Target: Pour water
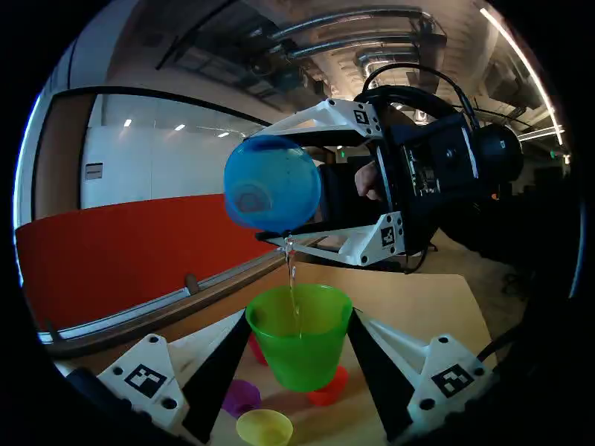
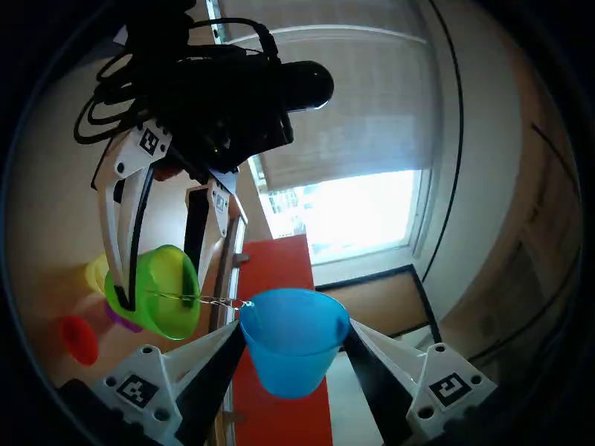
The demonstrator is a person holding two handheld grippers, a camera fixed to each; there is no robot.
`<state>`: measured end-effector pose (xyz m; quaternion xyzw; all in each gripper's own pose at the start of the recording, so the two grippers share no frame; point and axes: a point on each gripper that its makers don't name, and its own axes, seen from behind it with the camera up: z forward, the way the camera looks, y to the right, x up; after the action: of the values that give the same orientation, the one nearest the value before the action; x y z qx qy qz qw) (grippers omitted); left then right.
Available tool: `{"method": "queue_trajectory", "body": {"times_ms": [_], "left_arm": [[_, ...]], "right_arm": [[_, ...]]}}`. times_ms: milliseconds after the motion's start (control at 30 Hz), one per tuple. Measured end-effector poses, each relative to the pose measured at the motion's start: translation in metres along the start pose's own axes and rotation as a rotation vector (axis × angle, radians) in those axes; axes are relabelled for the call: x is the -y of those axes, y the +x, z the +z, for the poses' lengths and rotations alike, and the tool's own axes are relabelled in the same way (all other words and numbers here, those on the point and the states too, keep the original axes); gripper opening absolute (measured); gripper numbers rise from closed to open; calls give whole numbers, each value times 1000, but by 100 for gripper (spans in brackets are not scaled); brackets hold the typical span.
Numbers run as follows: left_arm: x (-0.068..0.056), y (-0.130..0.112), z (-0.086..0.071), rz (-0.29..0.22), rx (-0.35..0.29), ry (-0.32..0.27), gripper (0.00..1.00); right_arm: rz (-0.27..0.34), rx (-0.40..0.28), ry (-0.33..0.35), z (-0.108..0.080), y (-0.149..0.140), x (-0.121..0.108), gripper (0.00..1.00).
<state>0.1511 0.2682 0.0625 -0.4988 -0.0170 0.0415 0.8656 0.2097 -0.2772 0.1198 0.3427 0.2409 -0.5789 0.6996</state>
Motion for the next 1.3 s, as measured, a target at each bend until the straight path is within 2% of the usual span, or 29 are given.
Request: {"method": "queue_trajectory", "body": {"times_ms": [1300], "left_arm": [[3,3,2,-6,-12,9,88]], "right_arm": [[-83,8,-1,2,0,-5,91]]}}
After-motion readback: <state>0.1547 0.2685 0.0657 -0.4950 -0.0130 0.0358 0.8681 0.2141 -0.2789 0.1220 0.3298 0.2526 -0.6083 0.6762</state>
